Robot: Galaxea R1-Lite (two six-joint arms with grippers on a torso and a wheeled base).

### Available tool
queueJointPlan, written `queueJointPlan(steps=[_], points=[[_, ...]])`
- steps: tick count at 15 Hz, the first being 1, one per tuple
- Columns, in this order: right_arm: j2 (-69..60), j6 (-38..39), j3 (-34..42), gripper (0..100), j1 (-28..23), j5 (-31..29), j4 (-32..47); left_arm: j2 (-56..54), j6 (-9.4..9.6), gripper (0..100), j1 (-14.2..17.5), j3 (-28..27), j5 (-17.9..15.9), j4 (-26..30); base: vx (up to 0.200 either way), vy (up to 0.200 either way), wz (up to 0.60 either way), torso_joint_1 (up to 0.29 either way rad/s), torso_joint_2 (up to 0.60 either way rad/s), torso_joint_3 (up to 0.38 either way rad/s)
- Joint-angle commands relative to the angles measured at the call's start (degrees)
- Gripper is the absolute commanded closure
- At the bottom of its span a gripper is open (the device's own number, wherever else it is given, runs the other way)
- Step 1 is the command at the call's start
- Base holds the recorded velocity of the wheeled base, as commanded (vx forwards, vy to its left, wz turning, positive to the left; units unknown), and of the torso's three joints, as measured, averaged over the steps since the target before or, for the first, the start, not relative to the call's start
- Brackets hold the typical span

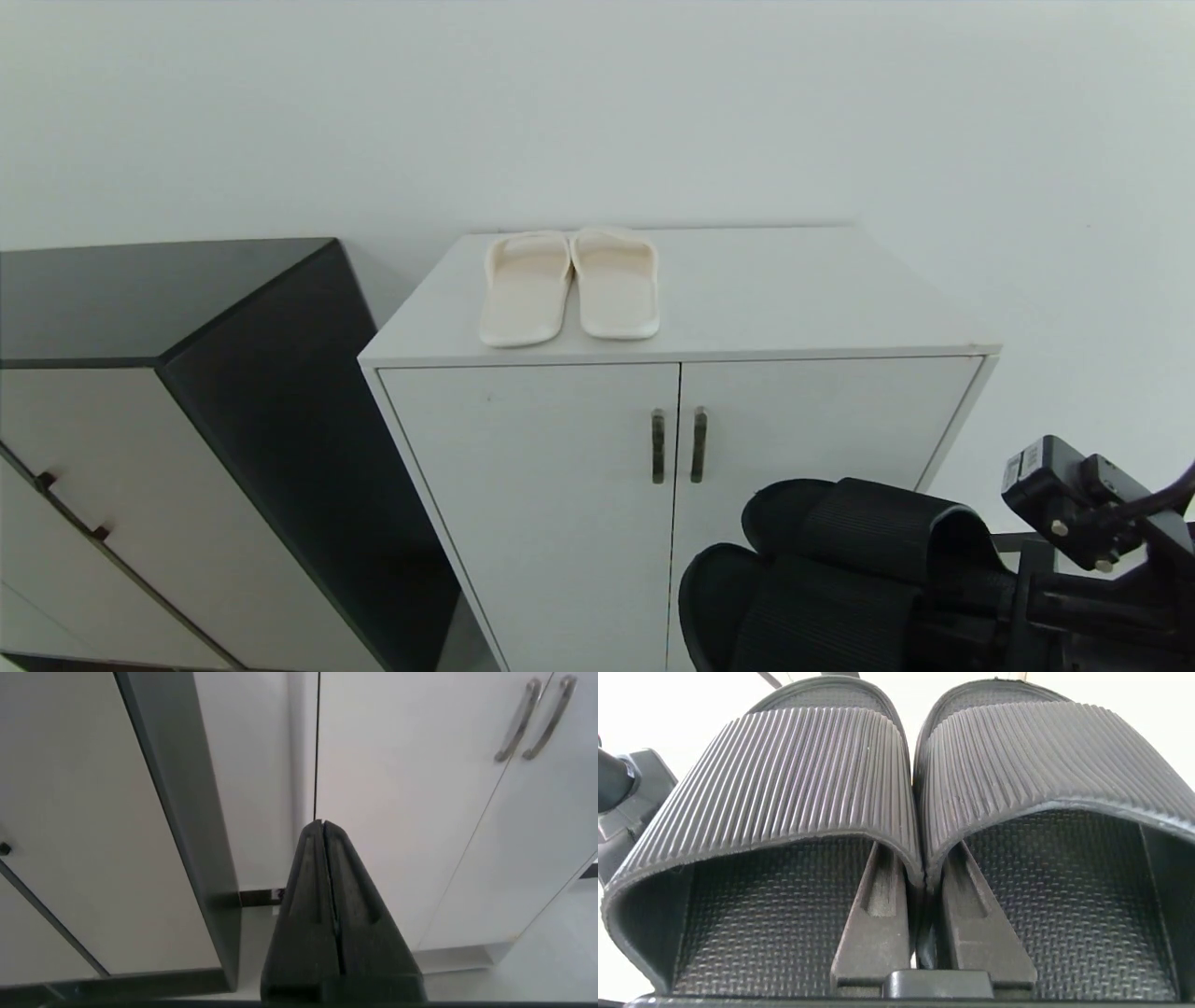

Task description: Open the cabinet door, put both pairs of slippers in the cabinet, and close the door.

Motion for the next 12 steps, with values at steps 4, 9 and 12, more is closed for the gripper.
queueJointPlan(steps=[4,9,12], points=[[0.10,0.19,0.08,100,0.02,1.79,-0.12,-0.01,-0.31,100,-0.01,0.00,2.01,-0.05,0.000,0.000,0.00,-0.177,0.49,0.319],[0.01,0.11,0.61,100,0.02,1.97,-0.12,-0.10,-0.84,0,-0.01,0.00,2.27,-0.14,0.000,0.000,0.00,-0.148,0.47,0.324],[0.10,0.02,0.70,100,0.02,1.97,-0.03,0.43,0.39,0,-0.01,0.00,0.78,0.04,0.000,0.000,0.00,-0.111,0.46,0.344]])
